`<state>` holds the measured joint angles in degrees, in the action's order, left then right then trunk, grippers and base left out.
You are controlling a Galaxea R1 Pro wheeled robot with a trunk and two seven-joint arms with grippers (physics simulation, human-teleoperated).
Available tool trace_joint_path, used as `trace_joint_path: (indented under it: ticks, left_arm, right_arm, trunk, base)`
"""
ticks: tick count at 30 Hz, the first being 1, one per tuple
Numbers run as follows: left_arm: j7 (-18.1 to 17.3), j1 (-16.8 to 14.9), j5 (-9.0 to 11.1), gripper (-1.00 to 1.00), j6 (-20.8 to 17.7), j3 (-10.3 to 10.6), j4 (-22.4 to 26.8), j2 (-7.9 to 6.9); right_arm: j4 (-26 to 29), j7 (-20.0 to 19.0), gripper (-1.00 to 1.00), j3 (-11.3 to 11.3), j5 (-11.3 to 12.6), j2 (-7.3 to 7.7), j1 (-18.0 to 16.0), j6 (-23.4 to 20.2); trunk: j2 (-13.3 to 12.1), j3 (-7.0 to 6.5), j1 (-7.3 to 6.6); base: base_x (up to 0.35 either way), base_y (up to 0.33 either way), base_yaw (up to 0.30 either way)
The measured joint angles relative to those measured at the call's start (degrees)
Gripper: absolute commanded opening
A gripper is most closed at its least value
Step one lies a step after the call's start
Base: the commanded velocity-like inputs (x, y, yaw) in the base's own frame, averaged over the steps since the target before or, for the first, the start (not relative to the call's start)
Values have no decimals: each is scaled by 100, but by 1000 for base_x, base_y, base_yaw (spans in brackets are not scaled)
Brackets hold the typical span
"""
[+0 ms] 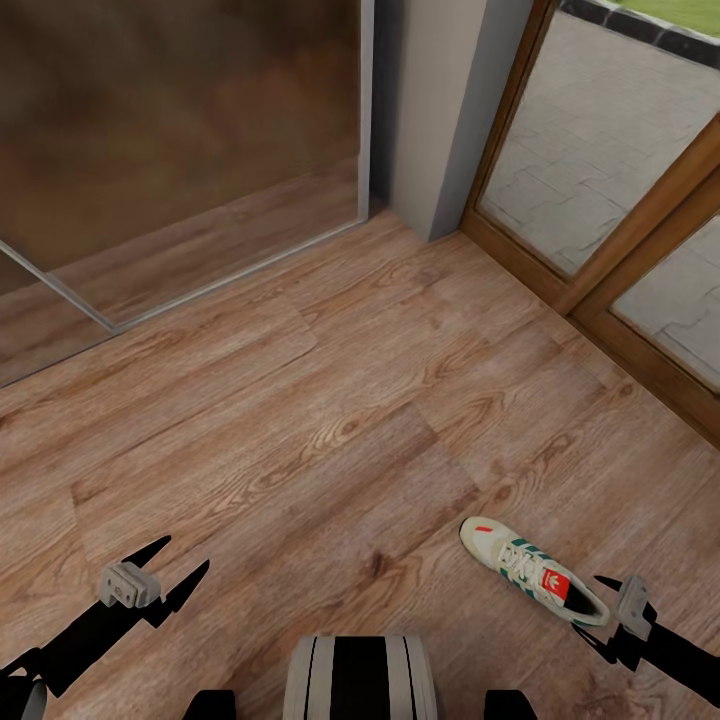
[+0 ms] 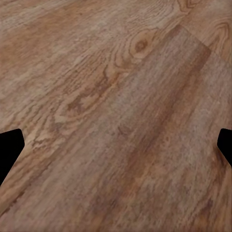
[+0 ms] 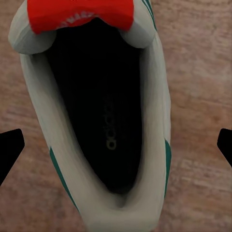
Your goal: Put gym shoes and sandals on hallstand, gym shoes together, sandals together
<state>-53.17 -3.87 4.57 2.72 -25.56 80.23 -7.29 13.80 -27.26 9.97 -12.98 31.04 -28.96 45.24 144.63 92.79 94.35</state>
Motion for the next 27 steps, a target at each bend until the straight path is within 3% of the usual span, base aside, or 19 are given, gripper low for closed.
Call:
trace_joint_path:
  ticks: [27]
  left_arm:
    - [0, 0, 0, 100, 1, 0, -24, 0]
  right_arm:
    - [29, 1, 100, 4, -3, 7, -3, -40]
  trunk:
    - [0, 77, 0]
  base:
    - [0, 0, 0]
